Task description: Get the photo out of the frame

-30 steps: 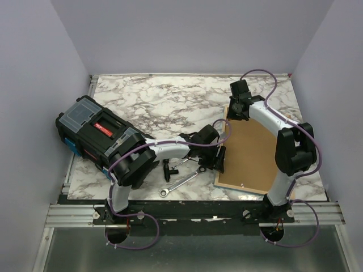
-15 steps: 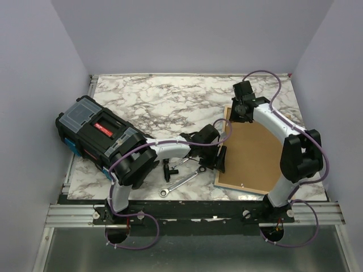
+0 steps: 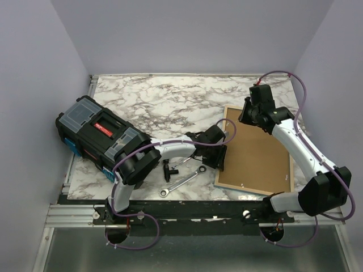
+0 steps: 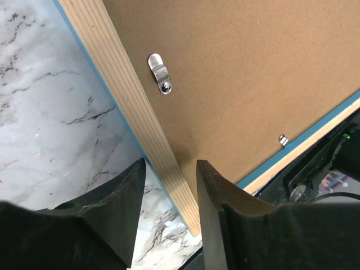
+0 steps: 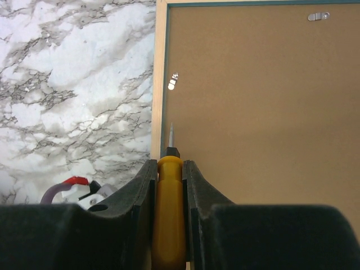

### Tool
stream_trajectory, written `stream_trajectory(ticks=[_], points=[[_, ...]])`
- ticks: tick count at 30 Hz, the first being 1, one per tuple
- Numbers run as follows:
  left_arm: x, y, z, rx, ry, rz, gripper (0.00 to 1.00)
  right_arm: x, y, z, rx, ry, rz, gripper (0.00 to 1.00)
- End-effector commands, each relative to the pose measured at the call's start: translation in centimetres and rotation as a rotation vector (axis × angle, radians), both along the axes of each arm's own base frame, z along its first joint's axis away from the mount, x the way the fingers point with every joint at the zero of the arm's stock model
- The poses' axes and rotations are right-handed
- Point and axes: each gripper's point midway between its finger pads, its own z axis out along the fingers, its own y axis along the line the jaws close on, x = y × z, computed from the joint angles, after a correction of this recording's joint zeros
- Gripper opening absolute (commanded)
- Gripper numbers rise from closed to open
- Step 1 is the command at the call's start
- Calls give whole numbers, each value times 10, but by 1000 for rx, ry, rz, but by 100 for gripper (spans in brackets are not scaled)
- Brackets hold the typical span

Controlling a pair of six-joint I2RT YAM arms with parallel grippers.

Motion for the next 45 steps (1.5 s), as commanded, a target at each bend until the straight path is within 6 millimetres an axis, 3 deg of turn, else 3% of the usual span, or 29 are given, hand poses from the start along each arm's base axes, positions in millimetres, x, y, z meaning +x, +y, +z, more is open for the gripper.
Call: stream_trajectory(ticks=[1, 7, 11, 16, 23, 29, 33, 36, 41, 45], points=[[7, 16, -25, 165, -62, 41, 41, -17, -12, 6, -21, -8, -29, 1], [26, 24, -27, 267, -143, 89, 33, -31, -16, 17, 4, -44, -37, 1], [48, 34, -21, 367, -246, 95, 14, -40, -19, 27, 14, -73, -44, 1], [72, 24, 1, 381, -337, 32, 0, -49, -24, 44, 23, -115, -54, 1], [128, 8, 33, 331, -417, -28, 0, -64, -25, 57, 52, -138, -55, 1], [185, 17, 54, 318, -506, -4, 0, -73, -30, 56, 43, -130, -67, 1], [219, 34, 71, 297, -485, 67, 36, -75, -33, 54, 34, -126, -79, 1], [222, 46, 91, 230, -442, 122, 53, -74, -36, 56, 25, -131, -94, 1], [185, 57, 114, 98, -297, 226, 64, -72, -39, 55, 6, -134, -101, 1], [147, 50, 127, -46, -88, 388, 70, -70, -38, 54, 3, -138, -95, 1]])
